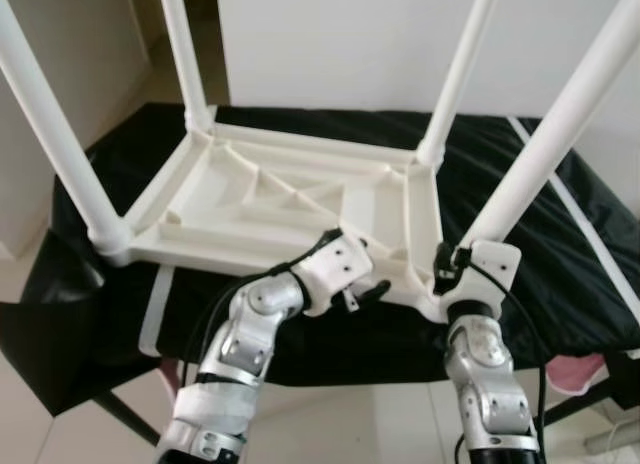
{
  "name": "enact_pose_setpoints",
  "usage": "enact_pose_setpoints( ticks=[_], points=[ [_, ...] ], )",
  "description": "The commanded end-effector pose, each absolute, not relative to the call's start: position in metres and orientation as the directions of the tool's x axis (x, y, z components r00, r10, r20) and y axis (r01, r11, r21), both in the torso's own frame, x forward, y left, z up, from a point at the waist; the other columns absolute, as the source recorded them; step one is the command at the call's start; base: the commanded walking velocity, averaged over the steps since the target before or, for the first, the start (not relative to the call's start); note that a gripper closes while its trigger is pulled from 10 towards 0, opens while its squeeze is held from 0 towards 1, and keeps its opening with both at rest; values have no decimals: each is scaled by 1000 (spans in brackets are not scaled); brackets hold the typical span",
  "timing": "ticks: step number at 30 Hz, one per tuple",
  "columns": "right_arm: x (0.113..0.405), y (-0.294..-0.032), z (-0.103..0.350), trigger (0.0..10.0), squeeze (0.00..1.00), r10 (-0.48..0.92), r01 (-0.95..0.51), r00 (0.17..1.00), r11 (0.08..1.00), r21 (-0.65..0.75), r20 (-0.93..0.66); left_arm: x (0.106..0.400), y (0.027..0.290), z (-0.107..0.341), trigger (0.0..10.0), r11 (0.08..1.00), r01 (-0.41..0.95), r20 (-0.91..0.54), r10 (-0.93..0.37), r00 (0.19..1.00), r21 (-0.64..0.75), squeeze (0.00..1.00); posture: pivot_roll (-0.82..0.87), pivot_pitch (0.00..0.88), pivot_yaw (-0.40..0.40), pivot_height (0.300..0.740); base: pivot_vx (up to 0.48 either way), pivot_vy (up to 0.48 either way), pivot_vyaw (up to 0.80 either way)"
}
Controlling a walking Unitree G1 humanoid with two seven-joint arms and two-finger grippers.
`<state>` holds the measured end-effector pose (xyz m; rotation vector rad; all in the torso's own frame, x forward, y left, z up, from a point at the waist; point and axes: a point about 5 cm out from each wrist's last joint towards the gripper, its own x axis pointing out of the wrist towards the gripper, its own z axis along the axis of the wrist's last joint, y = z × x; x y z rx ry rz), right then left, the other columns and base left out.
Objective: Building children table
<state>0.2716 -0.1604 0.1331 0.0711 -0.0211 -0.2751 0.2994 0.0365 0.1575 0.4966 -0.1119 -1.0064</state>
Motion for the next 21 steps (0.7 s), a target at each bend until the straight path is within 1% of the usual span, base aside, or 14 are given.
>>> enact_pose_setpoints(
  ticks=[1, 10, 11, 17, 20, 21],
  points=[
    [268, -159, 111, 10000, 0, -298, 307, 948, 949, 77, -109, 306, 40, 166, 10000, 565, 677, -48, -750, 659, 473, 0, -34, 16, -30, 740, 0, 0, 0],
    [270, -157, 116, 10000, 0, -291, 297, 953, 953, 68, -79, 308, 41, 167, 10000, 572, 668, -45, -743, 668, 476, 0, -32, 12, -33, 740, 0, 0, 0],
    [270, -158, 119, 10000, 1000, -286, 289, 957, 955, 65, -56, 308, 41, 167, 10000, 572, 668, -43, -743, 667, 475, 0, -35, 12, -39, 740, 0, 0, 0],
    [269, -161, 126, 10000, 1000, -270, 270, 963, 960, 74, -8, 308, 39, 168, 10000, 575, 668, -40, -743, 668, 472, 0, -36, 11, -43, 740, 0, 0, 0],
    [268, -168, 132, 10000, 1000, -213, 209, 976, 974, 90, 44, 308, 38, 167, 10000, 576, 669, -38, -744, 668, 470, 0, -38, 2, -50, 740, 0, 0, 0],
    [268, -168, 132, 10000, 1000, -213, 209, 976, 974, 90, 44, 308, 38, 167, 10000, 576, 669, -38, -744, 668, 470, 0, -38, 2, -50, 740, 0, 0, 0]
  ],
)
